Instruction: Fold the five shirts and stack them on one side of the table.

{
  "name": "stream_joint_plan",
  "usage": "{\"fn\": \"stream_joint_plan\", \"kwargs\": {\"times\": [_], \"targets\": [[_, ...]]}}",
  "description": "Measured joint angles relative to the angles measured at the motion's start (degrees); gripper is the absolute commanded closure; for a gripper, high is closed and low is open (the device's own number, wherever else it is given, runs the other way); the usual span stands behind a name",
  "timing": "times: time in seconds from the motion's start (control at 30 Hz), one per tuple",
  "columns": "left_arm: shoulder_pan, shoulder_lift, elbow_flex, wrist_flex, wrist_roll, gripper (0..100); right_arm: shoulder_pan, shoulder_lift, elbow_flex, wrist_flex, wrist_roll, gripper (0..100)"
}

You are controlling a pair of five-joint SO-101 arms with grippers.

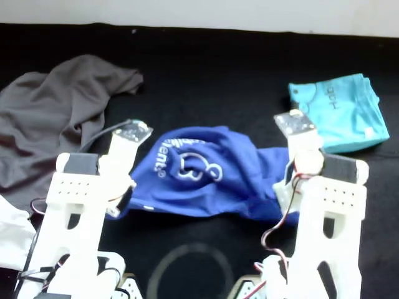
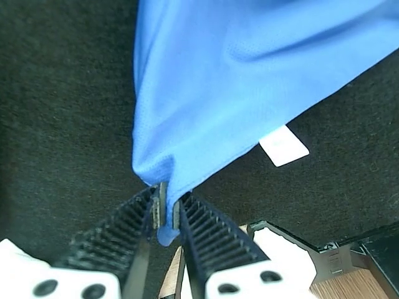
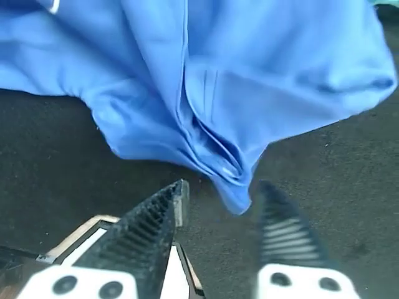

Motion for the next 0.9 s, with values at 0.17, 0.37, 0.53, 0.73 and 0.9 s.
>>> {"fn": "stream_joint_plan", "kwargs": {"times": [0.17, 0.37, 0.53, 0.73, 0.9], "targets": [[0.0, 0.0, 0.0, -1.5, 0.0, 99, -0.4, 0.2, -1.0, -3.3, -4.5, 76.9], [0.0, 0.0, 0.0, -2.9, 0.0, 99, -10.6, 14.2, -1.0, -6.8, -9.1, 76.9], [0.0, 0.0, 0.0, -2.9, 0.0, 99, -10.9, 28.8, -1.0, -10.6, -9.4, 77.1], [0.0, 0.0, 0.0, -2.9, 0.0, 99, -5.5, 31.6, -1.1, -8.0, -8.0, 77.1], [0.0, 0.0, 0.0, -2.9, 0.0, 99, -0.3, 24.4, -0.9, -1.5, -6.6, 77.1]]}}
